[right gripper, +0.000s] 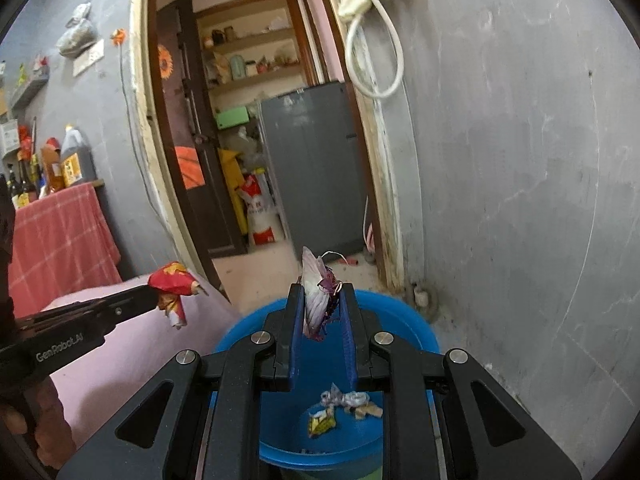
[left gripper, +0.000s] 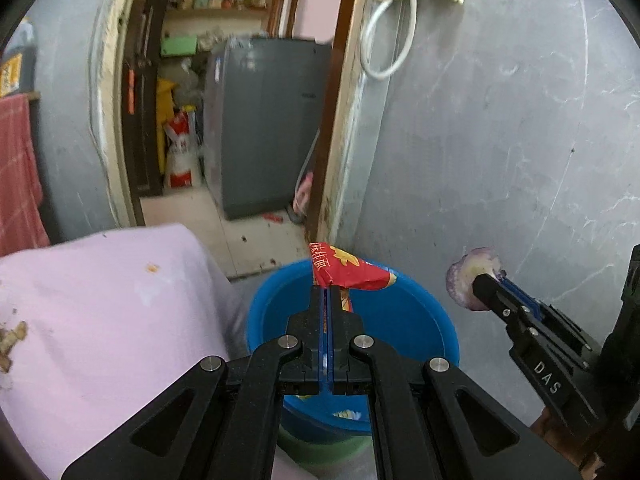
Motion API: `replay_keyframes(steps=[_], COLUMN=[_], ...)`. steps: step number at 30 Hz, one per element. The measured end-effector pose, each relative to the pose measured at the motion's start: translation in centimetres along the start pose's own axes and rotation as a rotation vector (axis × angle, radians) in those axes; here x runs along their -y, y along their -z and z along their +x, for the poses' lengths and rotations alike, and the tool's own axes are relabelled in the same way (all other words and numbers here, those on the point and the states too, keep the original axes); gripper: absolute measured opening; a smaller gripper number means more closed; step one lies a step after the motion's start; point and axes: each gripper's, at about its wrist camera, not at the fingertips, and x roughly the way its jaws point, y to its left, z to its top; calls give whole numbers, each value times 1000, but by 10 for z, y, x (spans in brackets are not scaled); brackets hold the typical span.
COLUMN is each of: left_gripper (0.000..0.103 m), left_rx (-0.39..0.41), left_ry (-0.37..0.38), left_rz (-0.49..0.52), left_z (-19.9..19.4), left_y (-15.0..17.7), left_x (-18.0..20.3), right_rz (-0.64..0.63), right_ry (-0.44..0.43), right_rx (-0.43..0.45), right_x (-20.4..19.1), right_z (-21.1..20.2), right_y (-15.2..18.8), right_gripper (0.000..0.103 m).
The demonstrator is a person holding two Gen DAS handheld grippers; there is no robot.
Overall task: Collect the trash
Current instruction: 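Open the left tool over the bucket while the right tool drops the onion peel, then move both tools back over the table toward the remaining trash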
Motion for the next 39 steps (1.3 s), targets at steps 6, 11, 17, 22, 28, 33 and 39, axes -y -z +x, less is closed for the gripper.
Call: replay_keyframes(steps=[6,11,17,22,28,33,39], left_gripper=[0,2,26,38,57,86,100], left_rx=[-78,-143,-129,-60,33,130,239], left_ry=[-7,-1,2,-14,-39,-77,-125], left_rz=[6,-12,-31,-58,-107,-117,-145], left_z=[26,44,40,17,-22,-61,-106], left_y=[3,7,10,6,-7,-18,-20], left_x=[0,-3,-7,-16,-39,-52,-66], right_rz=[19,33,32,33,28,10,-13], right_ry=[13,8,6,9,1,-26,-64], right_rx=[-73,-97,-79,-13,53,104,147], right_x=[9,11,8,6,-5,-22,-47], right_z=[17,20,15,1,-19,-37,-57], right_y=[8,12,10,1,-13,-26,-39], right_gripper=[17,21,31,46,54,76,92])
